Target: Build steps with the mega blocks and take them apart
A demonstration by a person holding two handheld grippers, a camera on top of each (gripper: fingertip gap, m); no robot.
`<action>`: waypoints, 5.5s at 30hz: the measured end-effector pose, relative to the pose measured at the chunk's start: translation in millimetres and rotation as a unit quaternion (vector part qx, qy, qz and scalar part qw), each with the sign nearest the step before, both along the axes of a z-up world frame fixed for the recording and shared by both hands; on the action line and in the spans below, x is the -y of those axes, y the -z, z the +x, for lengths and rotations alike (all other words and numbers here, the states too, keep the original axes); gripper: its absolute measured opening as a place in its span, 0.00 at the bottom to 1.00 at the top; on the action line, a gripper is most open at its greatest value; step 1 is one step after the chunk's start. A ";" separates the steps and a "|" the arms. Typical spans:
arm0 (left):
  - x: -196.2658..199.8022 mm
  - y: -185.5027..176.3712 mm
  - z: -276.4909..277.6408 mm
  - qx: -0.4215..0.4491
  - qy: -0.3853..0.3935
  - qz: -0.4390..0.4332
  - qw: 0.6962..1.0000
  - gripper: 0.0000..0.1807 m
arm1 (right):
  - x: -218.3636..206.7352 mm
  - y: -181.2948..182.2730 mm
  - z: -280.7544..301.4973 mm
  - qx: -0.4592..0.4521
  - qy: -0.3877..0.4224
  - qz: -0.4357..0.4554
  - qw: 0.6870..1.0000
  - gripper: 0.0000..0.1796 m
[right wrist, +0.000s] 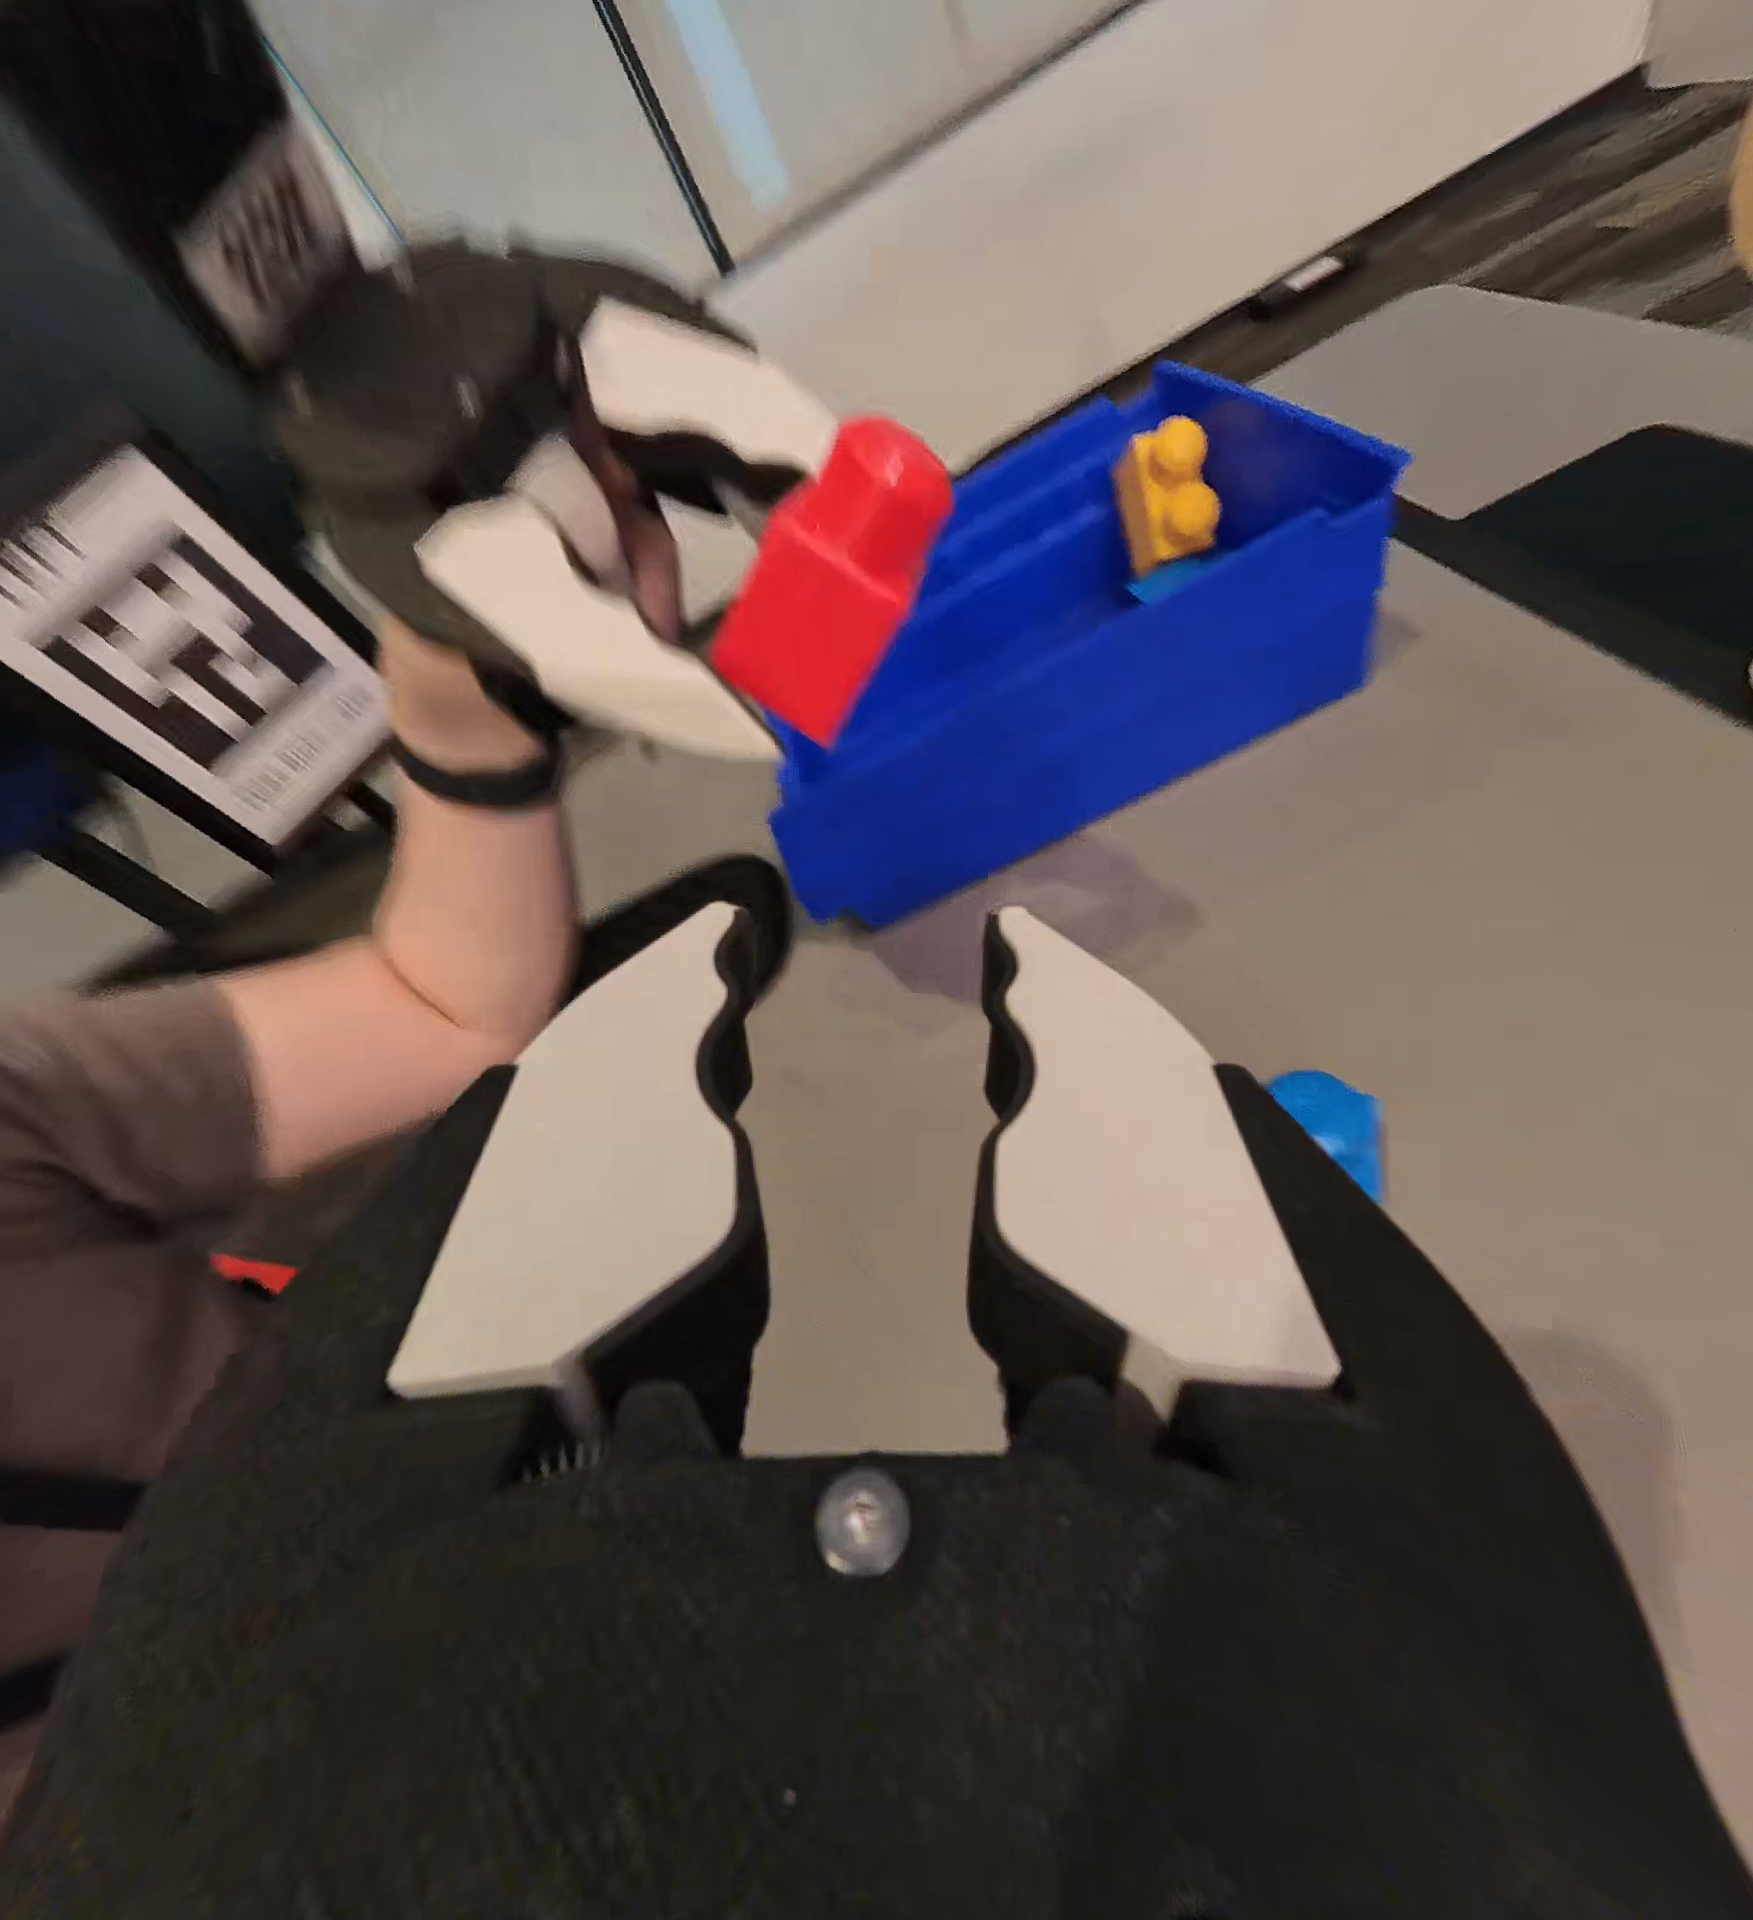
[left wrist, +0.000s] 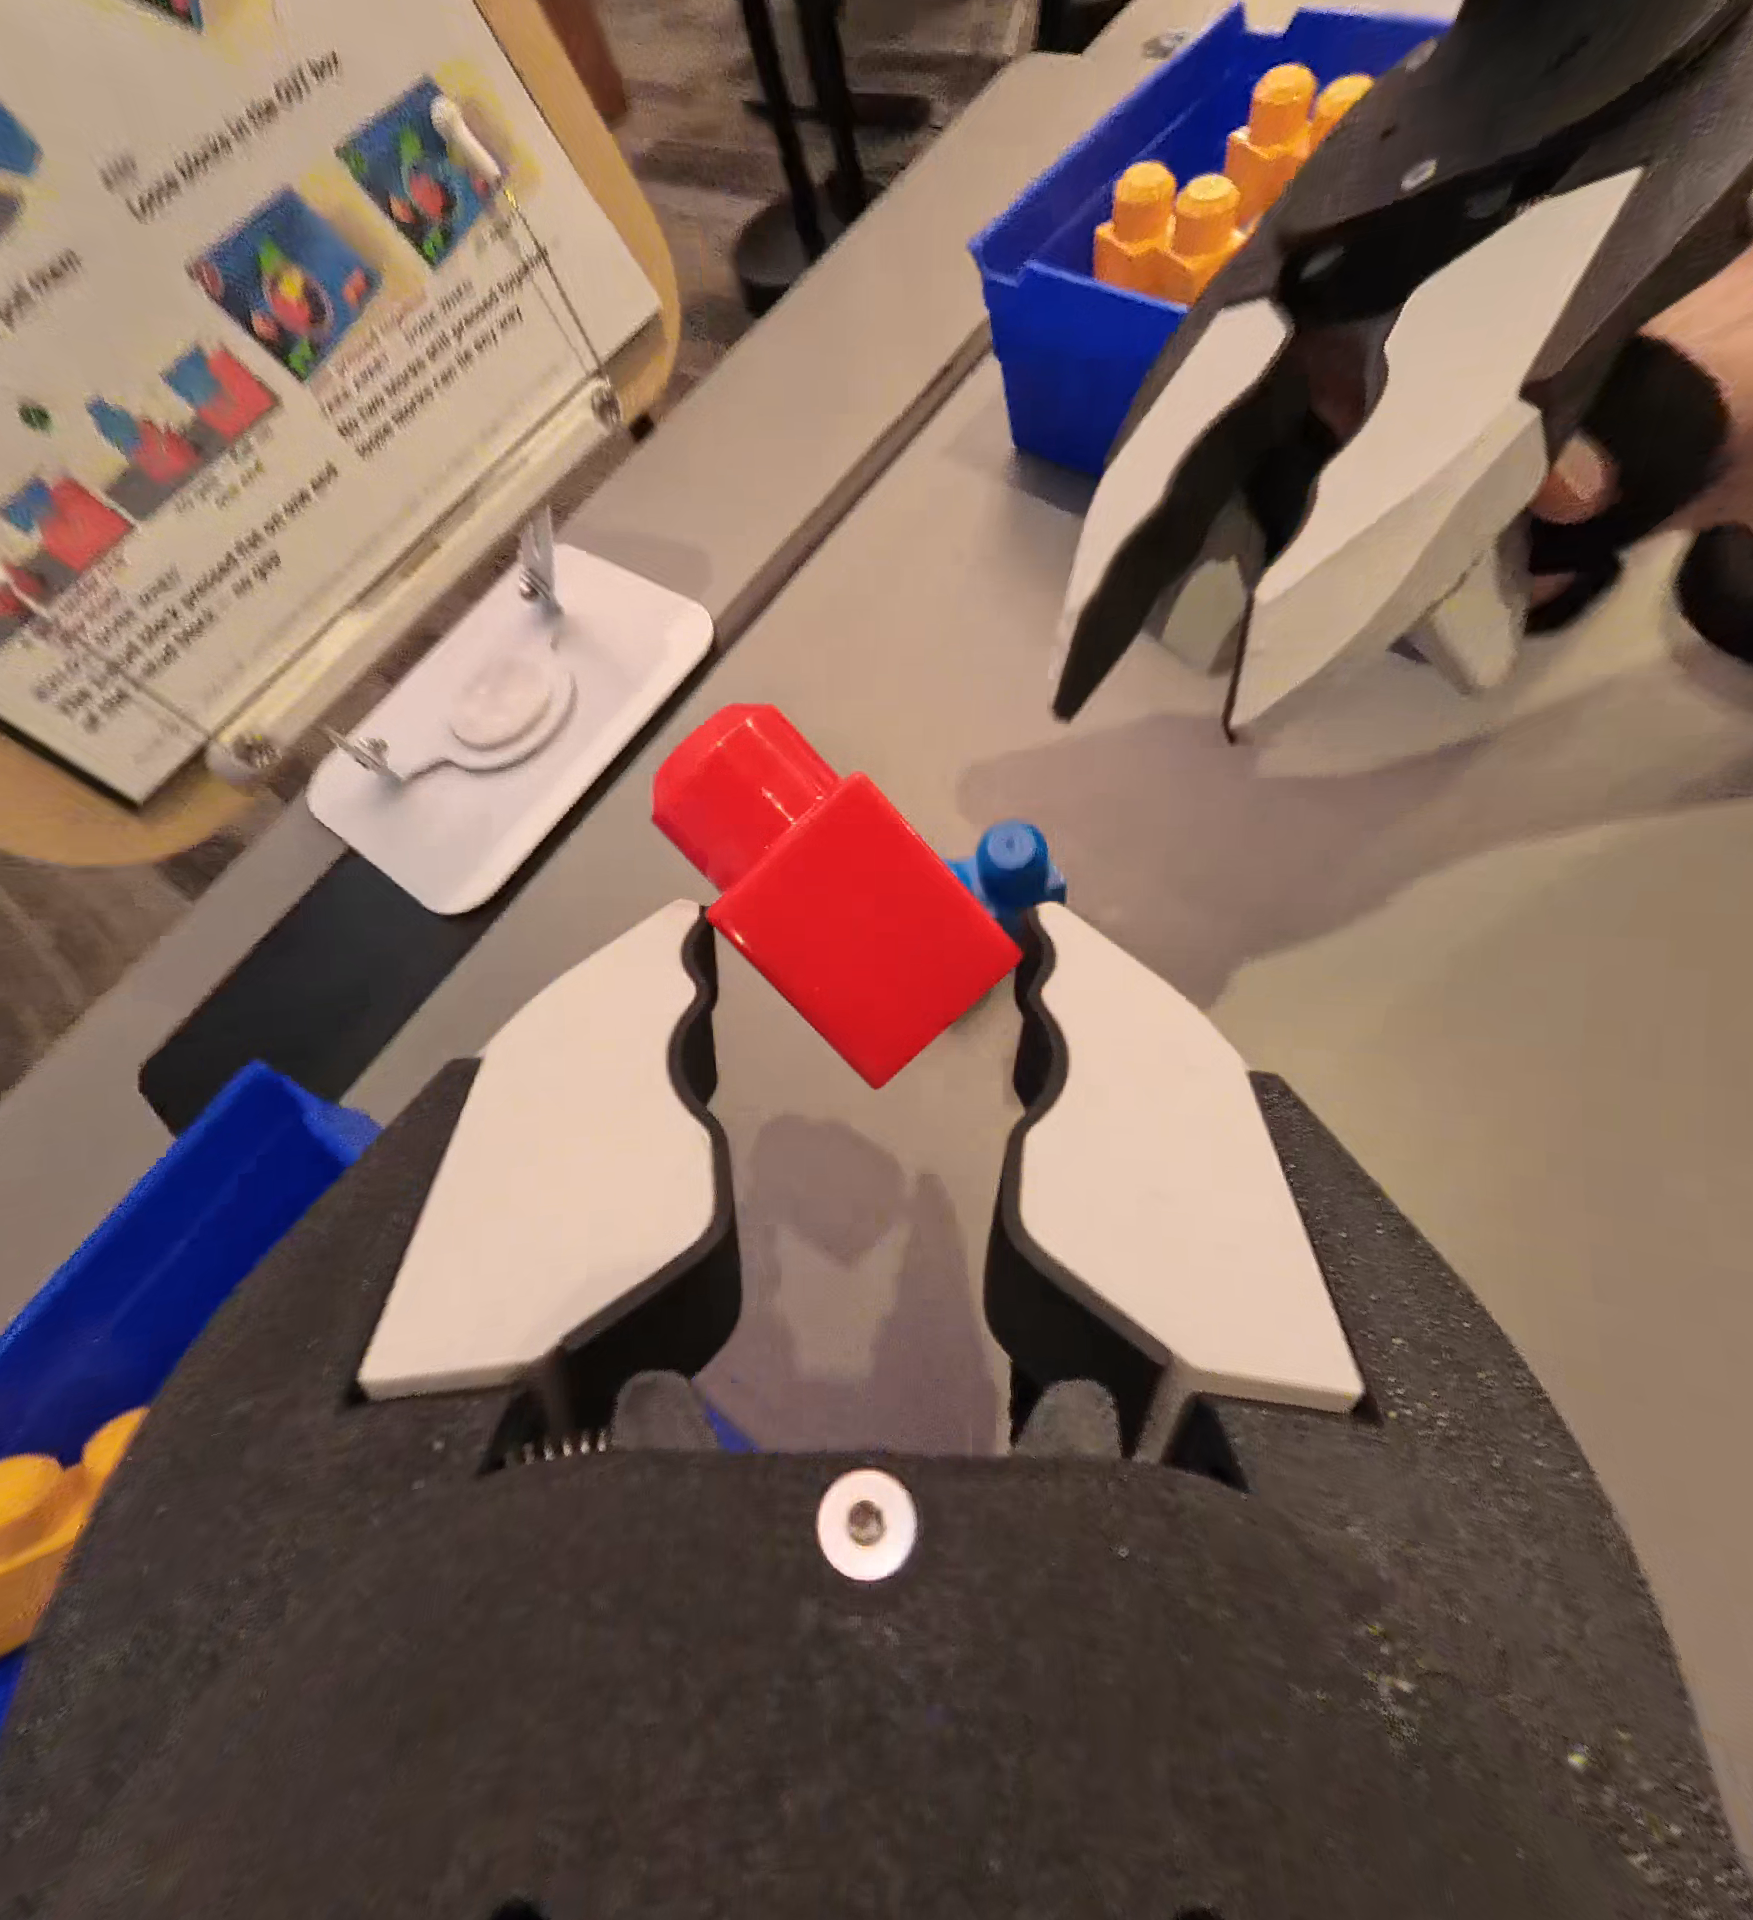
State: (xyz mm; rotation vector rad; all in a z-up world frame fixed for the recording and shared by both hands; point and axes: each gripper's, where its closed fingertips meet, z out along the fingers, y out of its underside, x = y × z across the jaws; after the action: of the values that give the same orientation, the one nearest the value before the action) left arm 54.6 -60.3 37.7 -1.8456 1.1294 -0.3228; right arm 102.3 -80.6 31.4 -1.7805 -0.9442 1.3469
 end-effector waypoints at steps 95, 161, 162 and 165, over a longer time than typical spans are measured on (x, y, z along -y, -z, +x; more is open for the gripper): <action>36.4 26.3 82.7 0.225 0.224 -0.120 0.941 0.21 | 2.8 37.7 47.4 0.159 -0.135 0.154 0.966 0.27; 8.7 5.2 44.7 0.176 0.131 0.039 0.975 0.21 | -60.6 182.7 154.9 0.584 0.109 -0.072 0.801 0.21; 9.0 5.4 45.1 0.177 0.132 0.038 0.975 0.21 | -61.2 179.5 153.5 0.577 0.106 -0.069 0.807 0.21; 10.8 6.8 48.1 0.187 0.138 0.028 0.972 0.21 | -69.1 152.6 145.3 0.523 0.114 -0.041 0.844 0.21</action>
State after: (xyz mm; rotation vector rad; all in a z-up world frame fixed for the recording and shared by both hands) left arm 102.7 -71.0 30.9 -1.4965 1.1127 -0.7563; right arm 247.6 -11.5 -121.2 -2.6291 -1.1328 0.1575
